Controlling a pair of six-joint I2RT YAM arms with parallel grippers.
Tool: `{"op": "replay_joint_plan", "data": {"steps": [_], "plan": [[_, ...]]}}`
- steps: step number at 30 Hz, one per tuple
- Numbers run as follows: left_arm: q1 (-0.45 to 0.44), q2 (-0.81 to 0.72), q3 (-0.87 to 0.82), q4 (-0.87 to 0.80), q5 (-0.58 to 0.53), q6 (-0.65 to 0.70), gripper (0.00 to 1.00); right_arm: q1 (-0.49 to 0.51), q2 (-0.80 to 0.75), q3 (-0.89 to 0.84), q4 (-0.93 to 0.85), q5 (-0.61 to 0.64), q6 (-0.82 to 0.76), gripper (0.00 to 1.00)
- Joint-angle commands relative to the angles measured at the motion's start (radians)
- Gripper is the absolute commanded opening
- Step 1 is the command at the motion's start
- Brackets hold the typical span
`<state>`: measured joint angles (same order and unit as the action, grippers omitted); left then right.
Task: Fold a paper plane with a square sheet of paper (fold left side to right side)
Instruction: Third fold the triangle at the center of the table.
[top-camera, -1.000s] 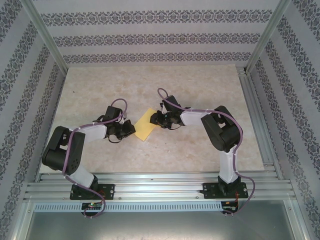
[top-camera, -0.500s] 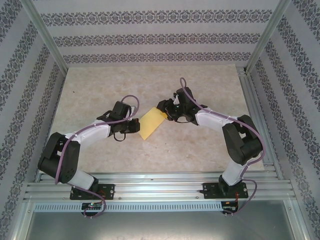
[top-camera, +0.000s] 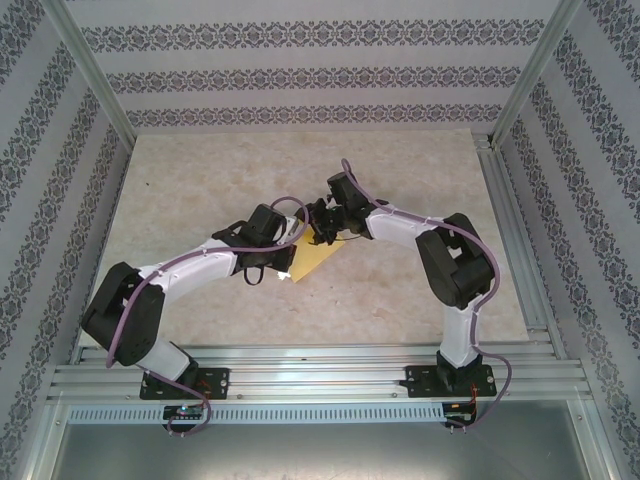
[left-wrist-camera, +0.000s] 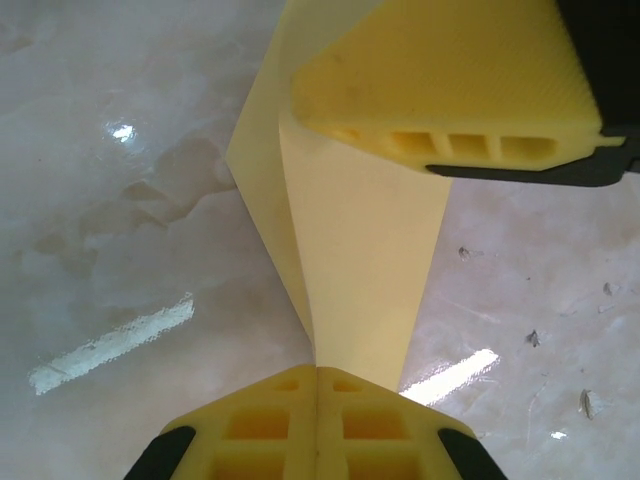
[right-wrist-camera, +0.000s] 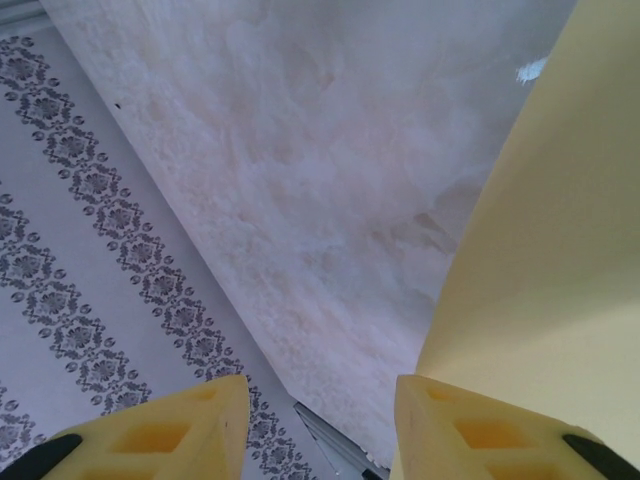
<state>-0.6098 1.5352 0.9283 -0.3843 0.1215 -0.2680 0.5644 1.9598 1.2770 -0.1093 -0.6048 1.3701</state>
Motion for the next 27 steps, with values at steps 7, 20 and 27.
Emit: {"op": "replay_joint_plan", "data": {"steps": [7,20,27], "plan": [[-0.038,0.051,0.056,-0.042,-0.082,0.052,0.05,0.012,0.017,0.073,-0.216,0.016,-0.101,0.42],[-0.062,0.057,0.075,-0.044,-0.099,0.061,0.06,0.025,0.059,0.143,-0.286,0.021,-0.148,0.39],[-0.068,0.068,0.077,-0.044,-0.109,0.061,0.06,0.036,0.067,0.14,-0.295,0.019,-0.159,0.31]]}}
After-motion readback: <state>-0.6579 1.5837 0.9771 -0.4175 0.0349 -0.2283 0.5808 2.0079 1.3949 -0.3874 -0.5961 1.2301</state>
